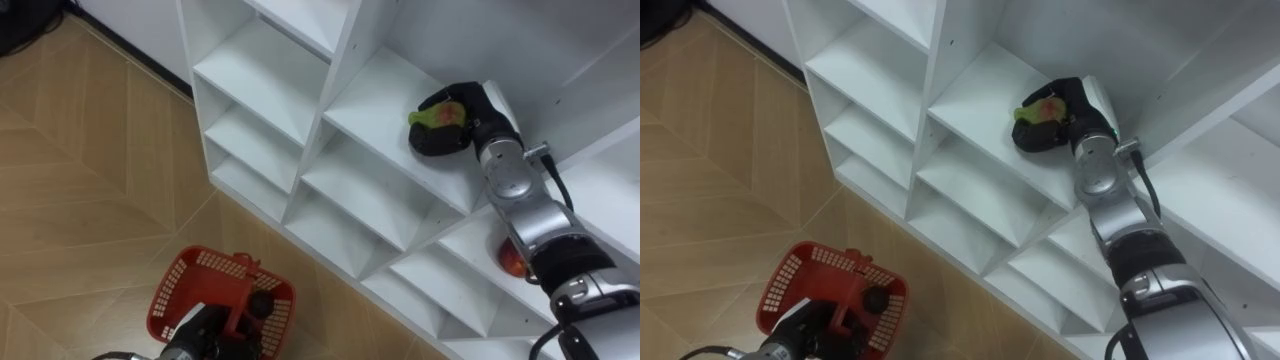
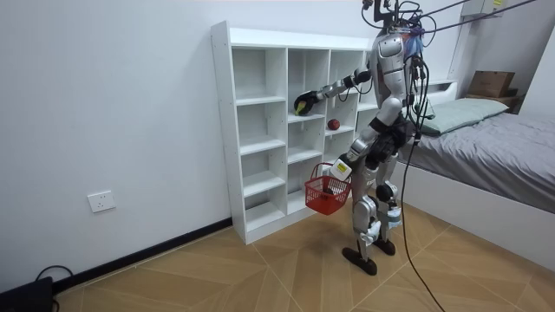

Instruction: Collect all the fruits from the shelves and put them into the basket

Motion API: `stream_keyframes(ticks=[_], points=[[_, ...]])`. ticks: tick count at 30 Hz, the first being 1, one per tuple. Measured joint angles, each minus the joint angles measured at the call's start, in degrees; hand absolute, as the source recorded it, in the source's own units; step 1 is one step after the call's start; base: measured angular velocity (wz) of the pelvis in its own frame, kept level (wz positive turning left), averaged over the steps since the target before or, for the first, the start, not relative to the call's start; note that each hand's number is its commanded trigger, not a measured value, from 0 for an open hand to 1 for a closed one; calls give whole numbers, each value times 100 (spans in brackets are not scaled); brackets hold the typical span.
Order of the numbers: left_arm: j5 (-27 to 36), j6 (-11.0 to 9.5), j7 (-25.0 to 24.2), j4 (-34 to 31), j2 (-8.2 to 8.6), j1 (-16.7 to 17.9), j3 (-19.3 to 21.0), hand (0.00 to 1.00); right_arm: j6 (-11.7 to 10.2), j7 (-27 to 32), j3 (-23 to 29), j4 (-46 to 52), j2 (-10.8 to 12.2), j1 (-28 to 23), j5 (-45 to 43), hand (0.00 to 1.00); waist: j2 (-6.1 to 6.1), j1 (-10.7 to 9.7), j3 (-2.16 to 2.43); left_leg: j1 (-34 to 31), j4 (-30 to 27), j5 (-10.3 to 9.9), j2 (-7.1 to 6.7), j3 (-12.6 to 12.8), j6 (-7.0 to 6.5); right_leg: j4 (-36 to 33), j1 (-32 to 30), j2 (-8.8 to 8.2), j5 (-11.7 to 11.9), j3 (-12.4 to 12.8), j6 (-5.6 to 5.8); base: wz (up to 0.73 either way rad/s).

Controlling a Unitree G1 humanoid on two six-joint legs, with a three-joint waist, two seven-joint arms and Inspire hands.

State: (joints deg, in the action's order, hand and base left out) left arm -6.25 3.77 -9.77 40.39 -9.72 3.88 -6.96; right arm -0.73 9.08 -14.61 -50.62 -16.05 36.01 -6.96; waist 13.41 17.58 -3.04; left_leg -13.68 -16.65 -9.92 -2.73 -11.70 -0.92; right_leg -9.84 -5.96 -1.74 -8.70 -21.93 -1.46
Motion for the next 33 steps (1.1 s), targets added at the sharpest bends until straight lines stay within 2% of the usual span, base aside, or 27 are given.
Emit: stream_keyframes(ticks=[9, 19, 25, 29, 33], points=[[-2, -1, 17, -4, 5, -2, -5, 100, -40, 0, -4, -20, 0, 0, -4, 100, -87, 9, 37, 14, -4, 1, 0, 8, -1, -10, 2, -1, 0, 53, 0, 0], [113, -4, 238, 17, -33, -73, -64, 100, -34, -12, -247, 266, 16, -20, -12, 100, -97, -41, 41, 33, 4, 1, 3, 60, 0, -7, 4, 9, 0, 115, -1, -2], [110, -8, 341, 127, 20, -154, -99, 100, 3, -173, -278, 1110, 36, -409, -270, 100, -197, -76, 43, 36, -12, 3, 11, 92, -4, -10, 10, -6, 1, 136, -1, 0], [231, -11, 466, 167, 96, -164, -116, 100, -10, -246, -298, 1622, 106, -643, -295, 100, -262, -178, 43, 71, -19, 5, 23, 164, -7, -46, 12, -15, 1, 192, -1, -7], [228, -16, 548, 179, 182, -195, -109, 100, -12, -317, -342, 2117, 114, -808, -465, 100, -350, -232, 77, 158, 6, 3, 56, 313, -10, -96, 14, -13, 3, 354, -5, -19]])
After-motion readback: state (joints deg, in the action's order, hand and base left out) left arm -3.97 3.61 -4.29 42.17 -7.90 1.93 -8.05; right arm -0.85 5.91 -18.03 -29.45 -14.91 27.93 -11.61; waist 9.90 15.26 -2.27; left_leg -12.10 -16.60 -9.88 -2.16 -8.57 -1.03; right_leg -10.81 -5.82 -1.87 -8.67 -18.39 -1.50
